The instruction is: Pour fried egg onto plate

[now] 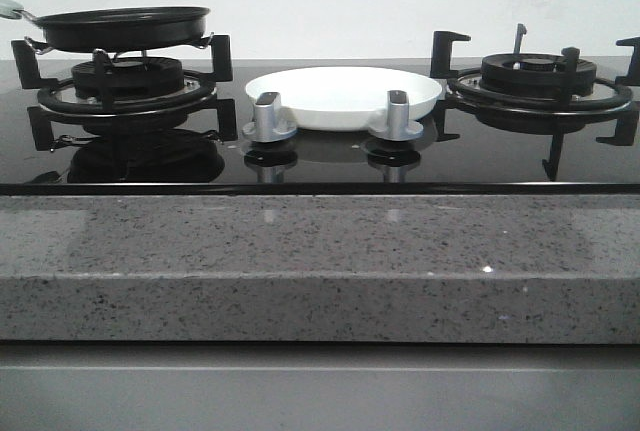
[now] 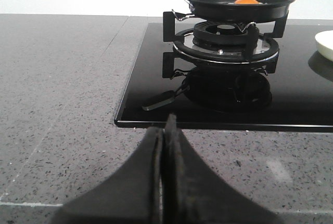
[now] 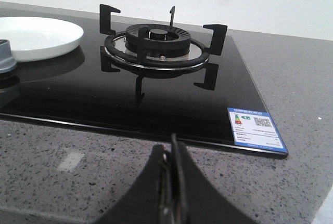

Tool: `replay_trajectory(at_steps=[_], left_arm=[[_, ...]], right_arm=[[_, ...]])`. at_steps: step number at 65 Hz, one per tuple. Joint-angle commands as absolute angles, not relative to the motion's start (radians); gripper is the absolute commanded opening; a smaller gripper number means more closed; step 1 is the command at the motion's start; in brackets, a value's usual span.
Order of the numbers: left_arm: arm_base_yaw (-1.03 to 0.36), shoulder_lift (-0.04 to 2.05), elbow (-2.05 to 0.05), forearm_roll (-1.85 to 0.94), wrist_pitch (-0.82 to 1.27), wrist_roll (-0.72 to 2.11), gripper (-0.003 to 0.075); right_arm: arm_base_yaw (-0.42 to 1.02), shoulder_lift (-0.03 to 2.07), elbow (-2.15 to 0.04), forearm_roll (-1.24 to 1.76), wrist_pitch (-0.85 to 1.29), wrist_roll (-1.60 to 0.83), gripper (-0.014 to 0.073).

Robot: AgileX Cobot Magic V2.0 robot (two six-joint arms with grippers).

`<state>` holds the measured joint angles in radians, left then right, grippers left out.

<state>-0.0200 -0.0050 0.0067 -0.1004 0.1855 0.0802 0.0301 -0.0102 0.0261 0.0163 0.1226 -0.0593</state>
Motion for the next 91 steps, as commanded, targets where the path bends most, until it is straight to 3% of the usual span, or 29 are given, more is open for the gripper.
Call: replay_trajectory(at_steps=[1,91], left_arm=[[-0.028,-0.022,0.011,-0.11,0.099,0.074,-0.0019],[-0.028,-0.022,0.011,-0.11,0.069,0.074,-0.0019]], right_arm=[[0.023,-0.029,0.022,0.019,0.047,-0.061,-0.0057],[0.023,-0.029,0.022,0.019,0.042,-0.061,-0.0057]])
